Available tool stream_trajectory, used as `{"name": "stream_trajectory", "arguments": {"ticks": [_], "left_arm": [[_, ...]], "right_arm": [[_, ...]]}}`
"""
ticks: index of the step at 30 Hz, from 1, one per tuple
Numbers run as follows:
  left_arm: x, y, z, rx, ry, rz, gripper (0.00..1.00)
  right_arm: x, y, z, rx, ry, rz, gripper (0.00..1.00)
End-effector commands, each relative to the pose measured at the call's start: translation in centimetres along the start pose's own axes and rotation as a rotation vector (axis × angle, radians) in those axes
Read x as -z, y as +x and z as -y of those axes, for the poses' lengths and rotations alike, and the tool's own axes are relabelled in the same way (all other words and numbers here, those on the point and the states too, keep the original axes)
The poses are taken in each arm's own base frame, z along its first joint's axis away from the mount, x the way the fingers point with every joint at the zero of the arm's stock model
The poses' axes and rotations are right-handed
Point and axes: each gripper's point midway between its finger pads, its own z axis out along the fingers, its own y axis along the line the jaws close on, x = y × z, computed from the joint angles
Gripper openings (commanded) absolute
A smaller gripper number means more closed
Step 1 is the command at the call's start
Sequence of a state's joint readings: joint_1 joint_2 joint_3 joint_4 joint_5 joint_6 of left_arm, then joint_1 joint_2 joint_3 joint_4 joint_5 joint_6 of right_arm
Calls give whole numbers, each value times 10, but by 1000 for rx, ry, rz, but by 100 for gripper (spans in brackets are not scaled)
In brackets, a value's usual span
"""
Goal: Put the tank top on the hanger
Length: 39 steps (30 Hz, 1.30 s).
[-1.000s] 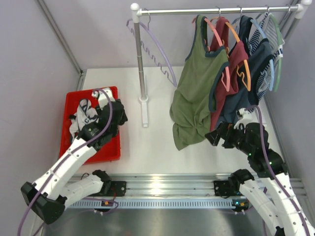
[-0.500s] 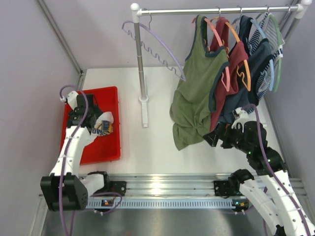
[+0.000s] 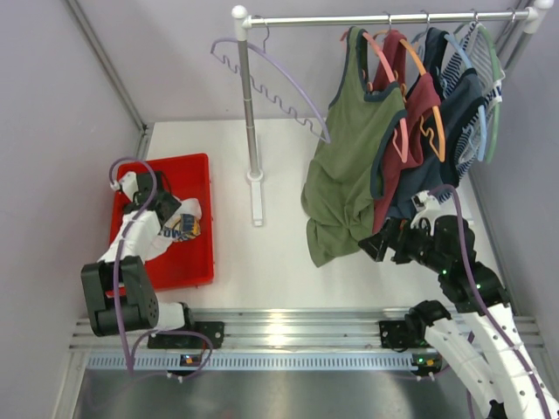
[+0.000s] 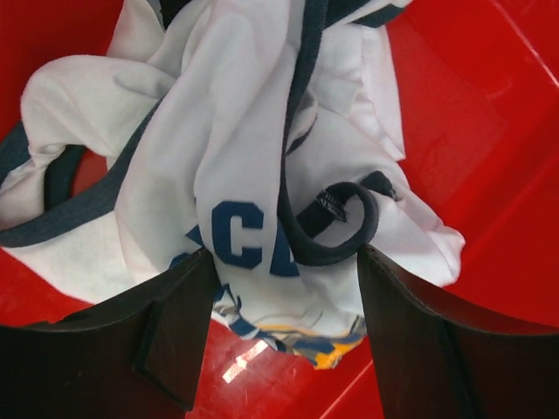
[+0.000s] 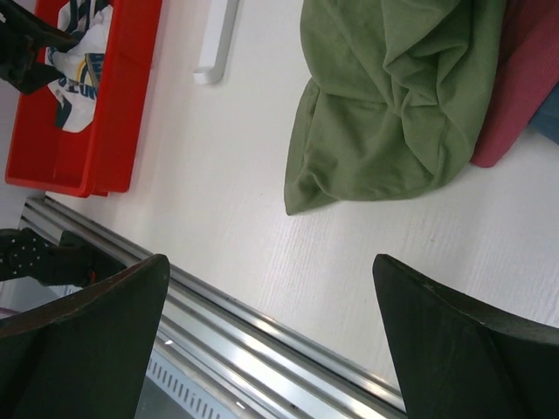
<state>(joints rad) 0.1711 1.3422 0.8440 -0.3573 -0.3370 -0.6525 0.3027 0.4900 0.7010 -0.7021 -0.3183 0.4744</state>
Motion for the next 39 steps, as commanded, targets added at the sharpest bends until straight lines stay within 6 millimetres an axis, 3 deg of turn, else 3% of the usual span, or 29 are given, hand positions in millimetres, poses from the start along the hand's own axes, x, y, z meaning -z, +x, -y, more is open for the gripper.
{"name": "stream_trajectory", "arguments": {"ticks": [1, 4, 7, 9, 10, 13, 15, 16, 18, 20, 26, 32, 39], "left_arm": [[-20, -11, 2, 42, 19, 43, 70], [-36, 1, -7, 26, -22, 4, 65], [-43, 6, -3, -11, -6, -33, 37], [-32, -6, 13, -46, 63, -39, 9], [-25, -6, 14, -68, 77, -57, 1], [12, -29, 30, -122, 181, -20, 0], [51, -56, 44, -178, 286, 54, 0], [65, -57, 42, -206, 299, 47, 0], [106, -81, 50, -243, 372, 111, 0], [140, -86, 53, -265, 442, 132, 0], [251, -133, 80, -274, 681, 282, 0], [330, -144, 102, -289, 933, 332, 0], [396, -164, 118, -278, 1117, 404, 0]], "right_arm": [[3, -16, -10, 28, -40, 55, 100], [2, -14, -11, 33, -48, 45, 100], [2, -14, -14, 39, -65, 41, 100], [3, -15, -15, 40, -68, 37, 100], [4, -16, -16, 43, -72, 42, 100], [5, -19, -19, 47, -80, 46, 100], [5, -21, -20, 48, -82, 47, 99], [5, -22, -21, 48, -79, 45, 100], [7, -25, -22, 57, -79, 49, 100], [10, -31, -24, 72, -74, 61, 100], [13, -47, -31, 100, -59, 53, 100], [13, -59, -37, 103, -67, 72, 100], [10, -62, -41, 76, -89, 89, 100]]}}
